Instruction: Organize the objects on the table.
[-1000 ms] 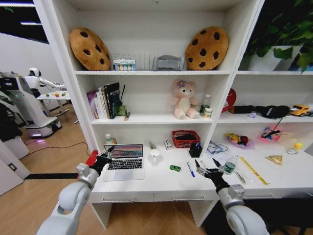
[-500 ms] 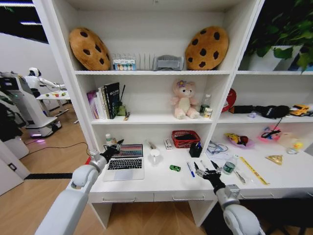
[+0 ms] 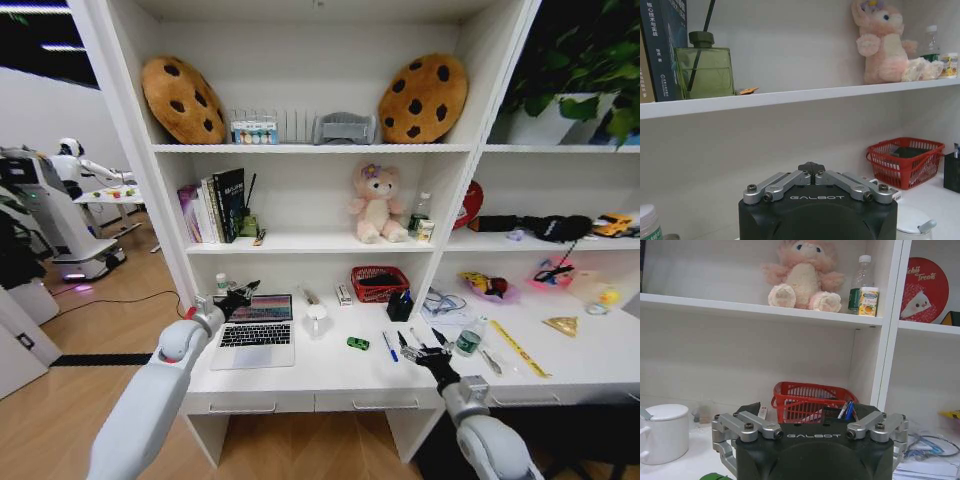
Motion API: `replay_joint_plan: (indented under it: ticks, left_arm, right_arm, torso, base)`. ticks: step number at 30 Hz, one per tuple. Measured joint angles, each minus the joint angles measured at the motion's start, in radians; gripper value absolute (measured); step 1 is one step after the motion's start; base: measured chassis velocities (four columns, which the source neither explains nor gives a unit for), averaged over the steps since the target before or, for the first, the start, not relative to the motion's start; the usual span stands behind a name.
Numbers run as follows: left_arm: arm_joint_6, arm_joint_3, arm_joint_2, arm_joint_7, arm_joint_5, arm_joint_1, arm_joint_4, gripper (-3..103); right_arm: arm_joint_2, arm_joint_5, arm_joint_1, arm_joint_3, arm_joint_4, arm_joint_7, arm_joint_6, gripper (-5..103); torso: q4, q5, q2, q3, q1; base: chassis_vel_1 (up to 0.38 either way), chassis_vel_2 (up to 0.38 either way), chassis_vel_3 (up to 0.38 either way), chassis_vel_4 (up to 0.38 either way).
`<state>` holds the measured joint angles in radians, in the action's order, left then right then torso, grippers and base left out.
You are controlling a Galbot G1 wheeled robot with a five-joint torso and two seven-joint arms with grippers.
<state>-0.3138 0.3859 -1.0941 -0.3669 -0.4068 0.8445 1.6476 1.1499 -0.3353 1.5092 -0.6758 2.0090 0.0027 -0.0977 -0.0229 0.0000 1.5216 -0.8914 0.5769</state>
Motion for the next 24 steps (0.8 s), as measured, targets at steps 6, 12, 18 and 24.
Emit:
replay_joint_plan:
  ticks: [6,12,18,24]
  left_arm:
    - [-0.020,-0.008,-0.004,0.002,0.041,0.004,-0.015,0]
    - [-0.030,-0.017,-0.013,0.003,0.067,0.003,-0.026,0]
    - [-0.031,-0.014,-0.003,0.001,0.077,0.029,-0.012,0]
    - [-0.031,0.009,0.006,-0.014,0.082,0.063,0.006,0]
  right_arm:
    - [-0.004,-0.016,0.001,-0.001,0.004,-0.003,0.002,100]
    - [-0.020,-0.034,0.012,-0.006,0.006,-0.021,0.012,100]
    - [-0.023,-0.039,0.011,-0.008,0.006,-0.023,0.015,100]
    - [-0.022,-0.036,0.009,-0.004,0.005,-0.024,0.016,100]
  torso:
    - [0.0000,0.0000,0.000,0.000,0.000]
    - [-0.0002,0.0001,0.000,0.000,0.000]
    - [-0.0001,0.0000,0.000,0.000,0.000]
    - [-0.0001,-0.0001,0.000,0.000,0.000]
  base:
    - [0.000,0.000,0.000,0.000]
    - [0.000,0.000,0.000,0.000]
    - [0.000,0.000,0.000,0.000]
    - [0.000,0.000,0.000,0.000]
